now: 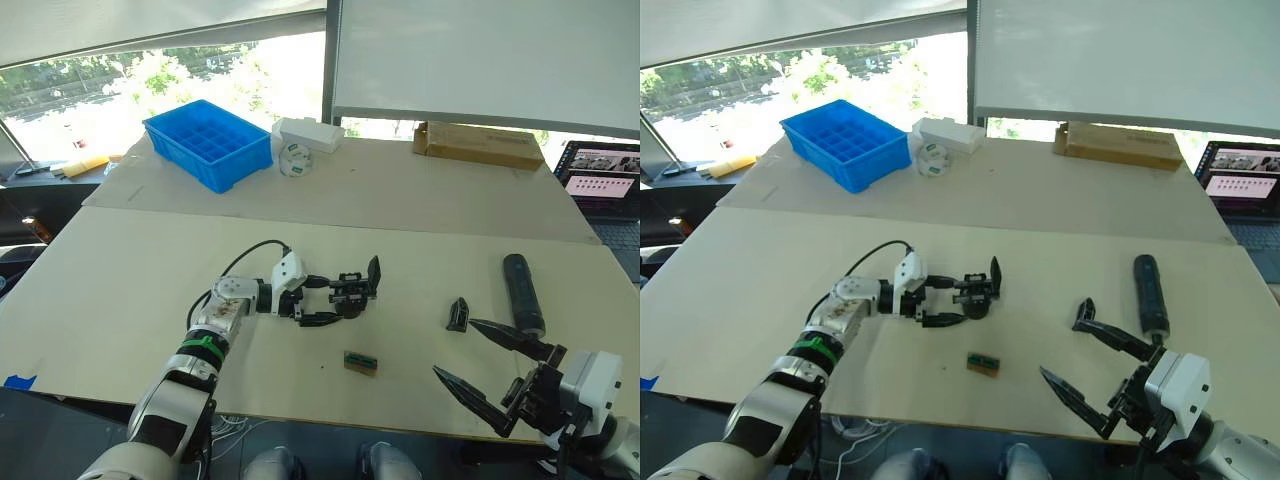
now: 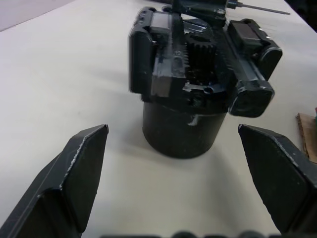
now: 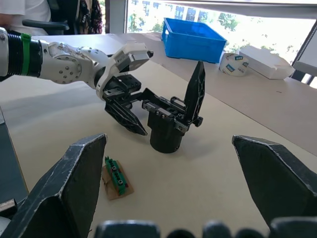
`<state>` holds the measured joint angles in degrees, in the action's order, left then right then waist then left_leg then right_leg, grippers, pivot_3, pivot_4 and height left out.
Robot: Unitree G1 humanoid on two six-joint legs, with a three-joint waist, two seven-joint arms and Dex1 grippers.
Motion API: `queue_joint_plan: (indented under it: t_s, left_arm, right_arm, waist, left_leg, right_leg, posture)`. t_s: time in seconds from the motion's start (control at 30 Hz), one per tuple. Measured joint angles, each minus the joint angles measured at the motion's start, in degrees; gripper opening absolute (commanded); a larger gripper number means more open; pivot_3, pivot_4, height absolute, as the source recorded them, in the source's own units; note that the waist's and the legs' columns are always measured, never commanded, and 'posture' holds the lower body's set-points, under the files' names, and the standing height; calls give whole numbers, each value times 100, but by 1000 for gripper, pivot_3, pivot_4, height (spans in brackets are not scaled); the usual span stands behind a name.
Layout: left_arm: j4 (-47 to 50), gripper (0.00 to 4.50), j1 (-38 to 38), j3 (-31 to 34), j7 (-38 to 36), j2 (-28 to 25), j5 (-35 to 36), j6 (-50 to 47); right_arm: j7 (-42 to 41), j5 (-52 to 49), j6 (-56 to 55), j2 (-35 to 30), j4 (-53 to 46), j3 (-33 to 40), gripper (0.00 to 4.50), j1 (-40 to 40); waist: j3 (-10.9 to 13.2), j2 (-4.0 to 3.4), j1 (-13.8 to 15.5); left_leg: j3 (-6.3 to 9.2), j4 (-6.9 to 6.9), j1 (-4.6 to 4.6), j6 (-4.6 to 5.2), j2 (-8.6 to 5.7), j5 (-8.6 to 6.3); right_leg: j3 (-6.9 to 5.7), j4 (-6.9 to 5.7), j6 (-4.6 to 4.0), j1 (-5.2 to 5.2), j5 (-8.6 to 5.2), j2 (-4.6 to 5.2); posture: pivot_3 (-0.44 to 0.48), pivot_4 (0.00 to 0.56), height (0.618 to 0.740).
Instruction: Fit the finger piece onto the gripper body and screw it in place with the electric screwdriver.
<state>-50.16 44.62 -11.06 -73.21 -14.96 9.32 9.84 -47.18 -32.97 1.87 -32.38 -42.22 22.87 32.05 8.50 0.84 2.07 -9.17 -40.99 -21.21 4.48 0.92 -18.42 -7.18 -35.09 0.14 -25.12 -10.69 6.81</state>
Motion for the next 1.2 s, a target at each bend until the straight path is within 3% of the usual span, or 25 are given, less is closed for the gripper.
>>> queue_joint_plan:
  t_s: [0.2, 0.3, 0.4, 0.43, 0.5, 0.63, 0.9, 1.07, 1.2]
  left_arm:
    - [-839, 4441, 365, 6, -163, 342, -219, 623]
    - [-1070, 3696, 454, 117, -169, 440, -233, 652]
    - [-1155, 2357, 463, 248, -204, 470, -227, 670]
    - [-1149, 2295, 452, 262, -213, 472, -229, 666]
    - [-987, 2294, 324, 342, -247, 482, -201, 617]
    - [311, 2294, -545, 478, 85, 592, -16, 328]
    - [3423, 2294, -2293, 302, 2490, 907, -500, -1040]
    - [3967, 2294, -2525, 86, 3249, 954, -779, -1441]
    - [4075, 2294, -2607, -26, 3441, 941, -833, -1597]
  right_arm:
    - [94, 1, 74, 0, -105, 18, 4500, 63]
    - [155, 2, 93, 9, -140, 25, 4500, 93]
    - [187, 3, 109, 16, -207, 32, 4500, 153]
    - [188, 3, 109, 16, -222, 31, 4500, 188]
    - [187, 4, 109, 17, -220, 34, 4500, 208]
    - [106, 7, 105, 5, -161, 59, 4500, 133]
    - [-10, 20, 89, 20, 57, 84, 4500, -79]
    - [-36, 20, 88, 30, 57, 67, 4500, -44]
    - [-70, 19, 89, 20, 58, 65, 4500, -95]
  waist:
    - [1, 1, 0]
    - [1, 2, -2]
    - [1, 2, -13]
    - [1, 2, -15]
    - [1, 2, -22]
    - [1, 1, -80]
    - [1, 0, -67]
    - [1, 0, -49]
    - [0, -1, -51]
  left_leg:
    - [1, -4, -1, 12, 1, -7]
    - [1, -8, -3, 18, 1, -10]
    - [2, -11, -4, 22, 1, -13]
    - [2, -12, -5, 23, 1, -13]
    - [2, -14, -6, 25, 1, -14]
    - [4, -14, -6, 29, 0, -17]
    - [20, -22, -12, 32, -3, -18]
    - [21, -21, -12, 32, -3, -19]
    - [21, -21, -11, 31, -3, -19]
  right_leg:
    - [1, 0, 1, 0, 0, 2]
    - [2, 1, 3, 0, 2, 4]
    - [3, 1, 6, 0, 2, 6]
    - [3, 1, 7, -1, 2, 6]
    - [4, 2, 8, -1, 2, 8]
    - [8, 2, 13, -1, 3, 19]
    - [14, 3, 17, 6, 6, 34]
    - [13, 3, 18, 6, 6, 33]
    - [10, 3, 17, 6, 5, 32]
  posture:
    - [0, 150, 740]
    - [0, 150, 740]
    - [0, 150, 740]
    - [0, 150, 740]
    - [0, 150, 740]
    - [0, 150, 740]
    - [0, 150, 740]
    - [0, 150, 740]
    - [0, 150, 740]
